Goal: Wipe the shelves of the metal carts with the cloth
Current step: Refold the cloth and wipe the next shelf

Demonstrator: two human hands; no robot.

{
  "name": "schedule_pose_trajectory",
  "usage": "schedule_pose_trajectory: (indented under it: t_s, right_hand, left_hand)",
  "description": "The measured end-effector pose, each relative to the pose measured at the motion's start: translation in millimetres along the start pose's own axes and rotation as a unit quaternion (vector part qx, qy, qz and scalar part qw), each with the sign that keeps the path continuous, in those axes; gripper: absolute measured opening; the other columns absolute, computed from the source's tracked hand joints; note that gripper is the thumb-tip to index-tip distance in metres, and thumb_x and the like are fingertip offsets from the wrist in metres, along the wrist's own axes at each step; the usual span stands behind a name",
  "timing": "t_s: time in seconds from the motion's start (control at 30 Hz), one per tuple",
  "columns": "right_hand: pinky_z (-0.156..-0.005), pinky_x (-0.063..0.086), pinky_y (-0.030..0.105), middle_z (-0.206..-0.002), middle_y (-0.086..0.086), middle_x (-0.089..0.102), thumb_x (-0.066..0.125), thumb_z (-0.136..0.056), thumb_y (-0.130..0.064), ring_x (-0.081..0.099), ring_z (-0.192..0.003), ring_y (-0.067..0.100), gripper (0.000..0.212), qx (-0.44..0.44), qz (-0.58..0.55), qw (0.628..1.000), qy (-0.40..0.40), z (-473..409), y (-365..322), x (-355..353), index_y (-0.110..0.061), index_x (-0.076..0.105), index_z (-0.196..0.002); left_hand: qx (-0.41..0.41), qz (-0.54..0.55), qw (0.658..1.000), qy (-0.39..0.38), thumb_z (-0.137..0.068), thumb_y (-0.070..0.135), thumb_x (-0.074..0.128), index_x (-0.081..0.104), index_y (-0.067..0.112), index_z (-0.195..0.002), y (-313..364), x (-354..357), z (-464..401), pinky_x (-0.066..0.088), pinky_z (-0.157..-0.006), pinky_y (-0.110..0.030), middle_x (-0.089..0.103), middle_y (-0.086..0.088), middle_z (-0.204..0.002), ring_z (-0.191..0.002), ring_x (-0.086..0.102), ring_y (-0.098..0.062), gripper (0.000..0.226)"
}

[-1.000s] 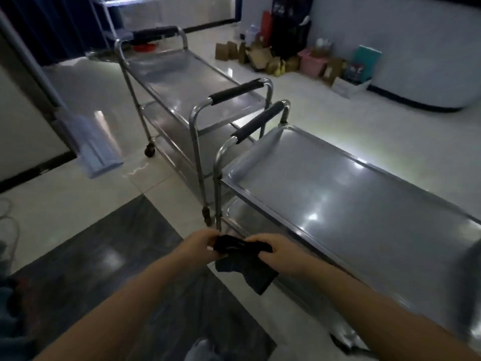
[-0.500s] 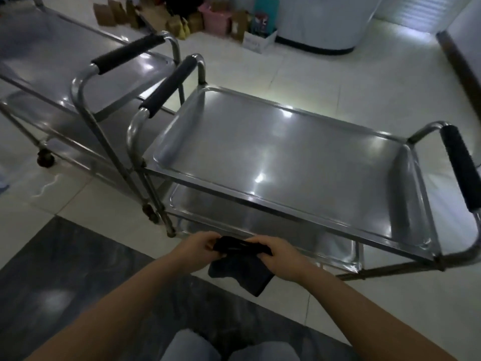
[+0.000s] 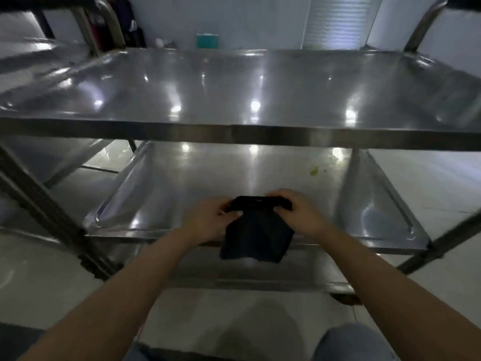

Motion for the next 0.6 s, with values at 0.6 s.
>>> schedule_pose_trajectory:
  t_s: [0.6]
  right_hand:
    - [-0.118, -0.003, 0.046, -0.162, 0.000, 0.005, 0.019, -0.100, -0.054, -0.002, -0.148, 0.025, 0.056, -0.041, 0.267, 0.961, -0.064, 3, 19, 132, -0.038, 0.006, -0.152]
  left_hand:
    - [-0.087, -0.091, 0.975, 0.184, -0.087, 0.028, 0.066, 0.067, 0.015, -0.078, -96, 21, -47, 0.048, -0.076, -0.040, 0.069, -0.016, -0.089, -0.090, 0.064, -0.036, 0.016]
Point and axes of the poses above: each hand's wrist, its own z-axis away from the middle knuckle, its own x-axis out of the palm, y = z × x, the point moved 3 cm from there along -z, towards the middle knuckle
